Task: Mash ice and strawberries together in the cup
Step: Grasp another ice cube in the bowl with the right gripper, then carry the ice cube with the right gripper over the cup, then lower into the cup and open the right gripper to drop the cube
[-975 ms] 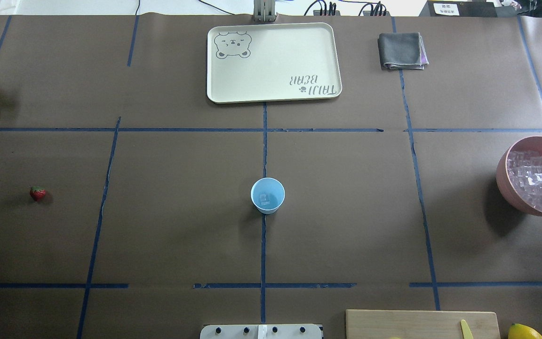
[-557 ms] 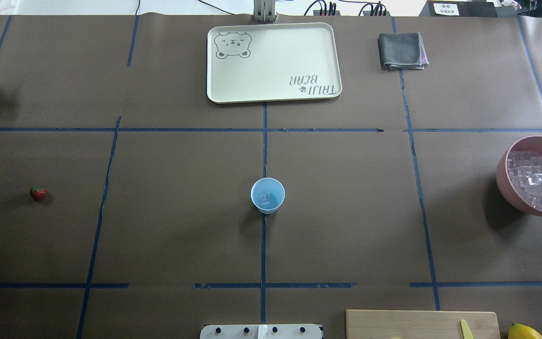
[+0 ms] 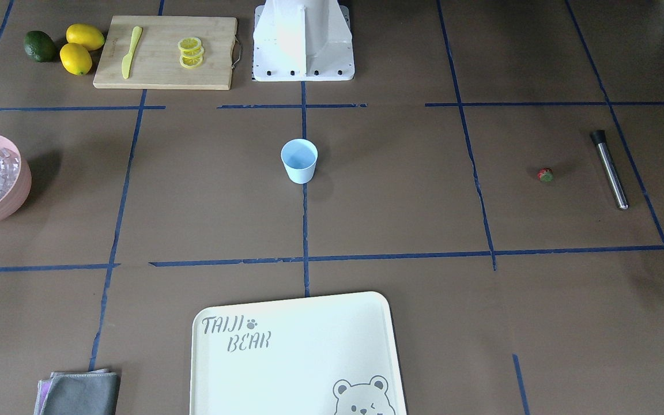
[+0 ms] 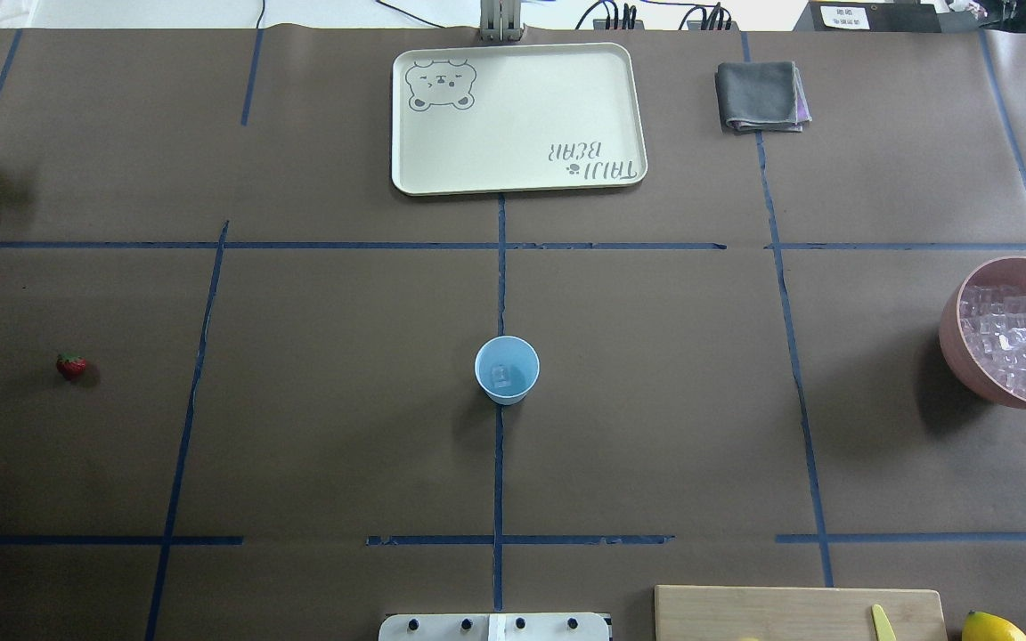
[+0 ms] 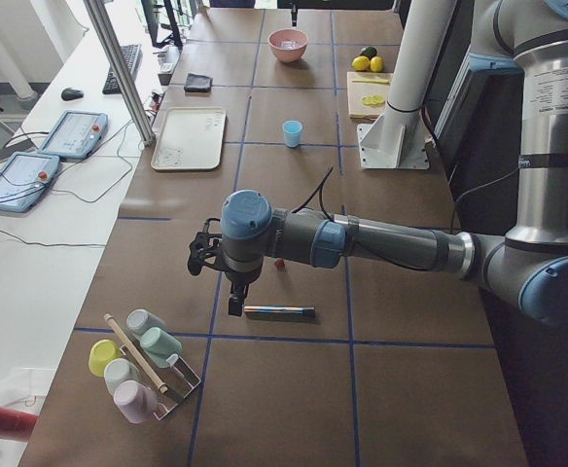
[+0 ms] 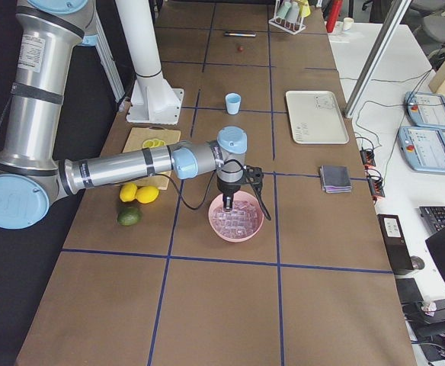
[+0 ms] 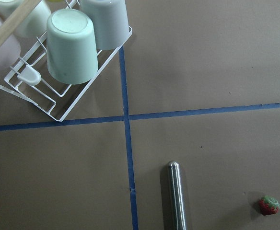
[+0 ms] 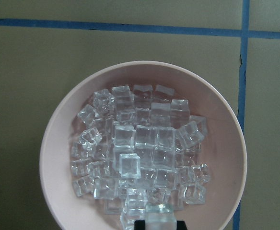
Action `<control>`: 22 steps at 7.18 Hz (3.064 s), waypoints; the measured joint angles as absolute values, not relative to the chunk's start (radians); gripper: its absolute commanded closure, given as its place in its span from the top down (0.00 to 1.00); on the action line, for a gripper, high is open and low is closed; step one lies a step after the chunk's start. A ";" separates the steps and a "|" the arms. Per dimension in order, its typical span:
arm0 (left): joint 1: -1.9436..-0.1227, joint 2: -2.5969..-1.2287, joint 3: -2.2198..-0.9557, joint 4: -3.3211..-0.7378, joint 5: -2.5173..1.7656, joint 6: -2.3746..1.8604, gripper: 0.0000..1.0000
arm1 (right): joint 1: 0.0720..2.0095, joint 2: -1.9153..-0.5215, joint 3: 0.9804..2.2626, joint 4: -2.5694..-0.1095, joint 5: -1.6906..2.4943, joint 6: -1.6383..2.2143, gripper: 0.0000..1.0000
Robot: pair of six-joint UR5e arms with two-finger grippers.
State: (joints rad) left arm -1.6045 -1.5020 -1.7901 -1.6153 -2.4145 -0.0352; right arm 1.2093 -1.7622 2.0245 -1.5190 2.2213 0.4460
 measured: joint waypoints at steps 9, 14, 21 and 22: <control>-1.605 -1.501 -1.766 -1.615 -2.424 -0.034 1.00 | 0.646 -0.809 1.813 -1.950 2.011 1.152 0.00; -1.605 -1.500 -1.750 -1.615 -2.424 -0.032 1.00 | 0.487 -0.706 1.640 -1.836 1.954 1.313 0.01; -1.605 -1.501 -1.746 -1.615 -2.424 -0.032 1.00 | 0.478 -0.700 1.628 -1.832 1.939 1.312 0.61; -1.605 -1.501 -1.746 -1.615 -2.424 -0.032 1.00 | 0.478 -0.700 1.628 -1.830 1.939 1.312 0.64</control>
